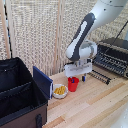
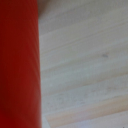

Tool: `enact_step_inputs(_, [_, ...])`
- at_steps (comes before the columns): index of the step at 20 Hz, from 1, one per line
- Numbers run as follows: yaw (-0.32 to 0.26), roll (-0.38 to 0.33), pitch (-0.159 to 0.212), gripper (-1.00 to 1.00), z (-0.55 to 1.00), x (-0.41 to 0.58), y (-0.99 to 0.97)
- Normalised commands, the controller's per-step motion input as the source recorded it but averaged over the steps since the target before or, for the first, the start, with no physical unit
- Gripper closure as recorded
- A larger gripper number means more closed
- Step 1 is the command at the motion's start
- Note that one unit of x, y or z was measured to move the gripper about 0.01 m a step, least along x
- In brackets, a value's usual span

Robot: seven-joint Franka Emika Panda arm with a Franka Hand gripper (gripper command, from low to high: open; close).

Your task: Kindly spot and seek the red cup placed ahead of you. Cautiously adjust your gripper towards the red cup, gripping it gently. Find the after-storage area of the caddy. Relocate the red cup in your grip over the rear portion and softly release it into the compartment.

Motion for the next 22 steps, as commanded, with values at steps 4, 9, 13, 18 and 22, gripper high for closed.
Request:
enact_step_inputs(4, [0.001, 0.0, 0.0, 1.0, 0.0, 0.0, 0.0])
enact_step_inputs(9, [0.0, 0.0, -0.011, 1.0, 0.0, -0.005, 0.0])
enact_step_inputs(13, [-0.016, 0.0, -0.058, 1.0, 0.0, -0.019, 0.01])
enact_step_inputs(18, [-0.056, -0.003, -0.123, 1.0, 0.0, -0.055, 0.13])
enact_step_inputs(22, [-0.081, 0.0, -0.059, 1.0, 0.0, -0.016, 0.23])
